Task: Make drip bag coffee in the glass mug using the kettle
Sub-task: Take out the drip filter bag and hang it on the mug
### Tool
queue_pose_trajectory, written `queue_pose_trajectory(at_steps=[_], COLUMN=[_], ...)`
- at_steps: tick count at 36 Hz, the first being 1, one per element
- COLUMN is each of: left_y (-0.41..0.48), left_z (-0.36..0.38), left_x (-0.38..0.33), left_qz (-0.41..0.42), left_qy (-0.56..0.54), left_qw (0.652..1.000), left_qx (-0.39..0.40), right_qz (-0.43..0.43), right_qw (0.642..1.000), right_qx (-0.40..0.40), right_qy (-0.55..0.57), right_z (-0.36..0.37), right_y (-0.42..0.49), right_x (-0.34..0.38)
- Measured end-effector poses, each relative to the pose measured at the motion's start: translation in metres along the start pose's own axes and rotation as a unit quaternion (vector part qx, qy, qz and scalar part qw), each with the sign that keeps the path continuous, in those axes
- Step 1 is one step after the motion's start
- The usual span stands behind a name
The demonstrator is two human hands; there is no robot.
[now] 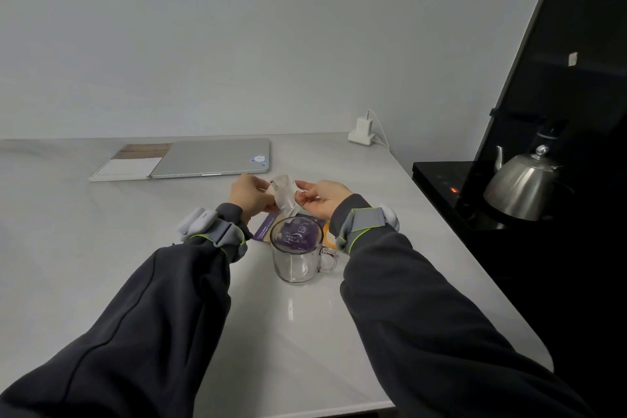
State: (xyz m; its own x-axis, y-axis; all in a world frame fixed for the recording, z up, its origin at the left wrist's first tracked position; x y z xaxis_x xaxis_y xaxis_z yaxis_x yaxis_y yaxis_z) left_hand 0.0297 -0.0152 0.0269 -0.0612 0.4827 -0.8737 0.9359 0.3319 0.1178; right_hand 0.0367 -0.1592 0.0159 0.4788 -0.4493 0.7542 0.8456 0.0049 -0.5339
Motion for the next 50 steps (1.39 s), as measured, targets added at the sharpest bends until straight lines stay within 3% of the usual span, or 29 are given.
queue_pose_trajectory(at_steps=[6, 12, 17, 23, 32, 36, 41, 46, 50], left_y=[-0.001, 0.0, -0.001, -0.001, -0.004, -0.008, -0.015, -0.019, -0.023], left_z=[0.003, 0.007, 0.008, 0.006, 0.01, 0.01, 0.009, 0.002, 0.001], left_x=[-0.013, -0.017, -0.016, -0.009, 0.002, 0.004, 0.006, 0.007, 0.002], left_qz=[0.075, 0.075, 0.053, 0.018, -0.092, -0.101, -0.126, -0.08, -0.044], left_qy=[0.044, 0.048, 0.043, -0.012, -0.126, -0.181, -0.279, -0.288, -0.271], left_qw=[0.995, 0.995, 0.997, 1.0, 0.981, 0.971, 0.936, 0.931, 0.942], left_qx=[-0.052, -0.045, -0.035, -0.007, 0.111, 0.122, 0.17, 0.21, 0.193], right_qz=[-0.031, -0.088, -0.177, -0.218, -0.216, -0.208, -0.217, -0.21, -0.209], right_qw=[0.999, 0.988, 0.947, 0.899, 0.909, 0.915, 0.913, 0.912, 0.91], right_qx=[0.001, 0.034, -0.006, -0.03, -0.021, -0.021, -0.026, -0.035, -0.024], right_qy=[-0.025, -0.119, -0.267, -0.378, -0.356, -0.346, -0.346, -0.351, -0.358], right_z=[0.009, 0.022, 0.03, 0.036, 0.029, 0.031, 0.03, 0.024, 0.025], right_y=[0.003, 0.002, 0.002, -0.002, 0.001, 0.001, -0.001, 0.003, 0.001], right_x=[-0.004, 0.002, 0.007, 0.01, 0.016, 0.02, 0.025, 0.027, 0.026])
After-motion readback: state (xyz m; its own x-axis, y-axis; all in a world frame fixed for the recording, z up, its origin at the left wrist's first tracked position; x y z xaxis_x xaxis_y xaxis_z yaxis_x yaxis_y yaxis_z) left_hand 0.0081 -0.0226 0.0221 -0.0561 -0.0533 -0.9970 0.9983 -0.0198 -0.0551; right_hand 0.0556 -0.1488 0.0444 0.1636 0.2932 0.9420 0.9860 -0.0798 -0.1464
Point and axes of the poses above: each hand's wrist, its own y-axis towards the middle knuckle, its own z-axis out of the palm, x = y × z, the point moved 5 cm from there along y, towards the middle knuckle, and after that the axes turned 12 degrees about -x, right-handed, at the moved point
